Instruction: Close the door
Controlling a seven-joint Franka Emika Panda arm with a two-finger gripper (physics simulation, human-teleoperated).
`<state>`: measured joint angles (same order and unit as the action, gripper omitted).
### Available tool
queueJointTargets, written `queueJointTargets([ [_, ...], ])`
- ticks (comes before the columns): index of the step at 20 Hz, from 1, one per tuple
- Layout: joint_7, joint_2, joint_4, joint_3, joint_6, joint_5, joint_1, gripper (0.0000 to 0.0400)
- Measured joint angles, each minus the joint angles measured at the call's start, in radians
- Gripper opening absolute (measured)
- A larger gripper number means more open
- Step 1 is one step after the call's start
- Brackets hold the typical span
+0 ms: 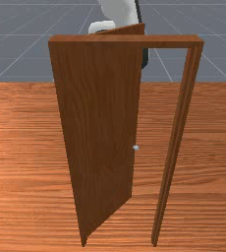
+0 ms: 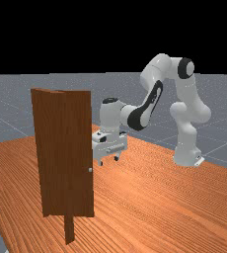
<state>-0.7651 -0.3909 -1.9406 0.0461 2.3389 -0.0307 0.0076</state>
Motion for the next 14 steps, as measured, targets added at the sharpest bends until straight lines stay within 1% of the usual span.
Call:
queueJointTargets([
  [1, 0.0, 0.0, 0.0, 0.0, 0.0, 0.0, 0.0, 0.0243],
  [2, 0.0, 0.0, 0.0, 0.0, 0.0, 0.0, 0.0, 0.0148],
  [3, 0.0, 0.0, 0.0, 0.0, 0.0, 0.0, 0.0, 0.009],
  [4, 0.0, 0.0, 0.0, 0.0, 0.0, 0.0, 0.0, 0.0054],
  [5, 0.0, 0.0, 0.0, 0.0, 0.0, 0.0, 0.0, 0.0033],
  [7, -0.008, -0.001, 0.001, 0.002, 0.0, 0.002, -0.005, 0.0012],
  [10, -0.014, -0.023, 0.037, 0.003, -0.014, 0.004, -0.01, 0.0003],
  [14, -0.016, -0.135, 0.221, 0.0, -0.08, 0.009, -0.013, 0.0],
])
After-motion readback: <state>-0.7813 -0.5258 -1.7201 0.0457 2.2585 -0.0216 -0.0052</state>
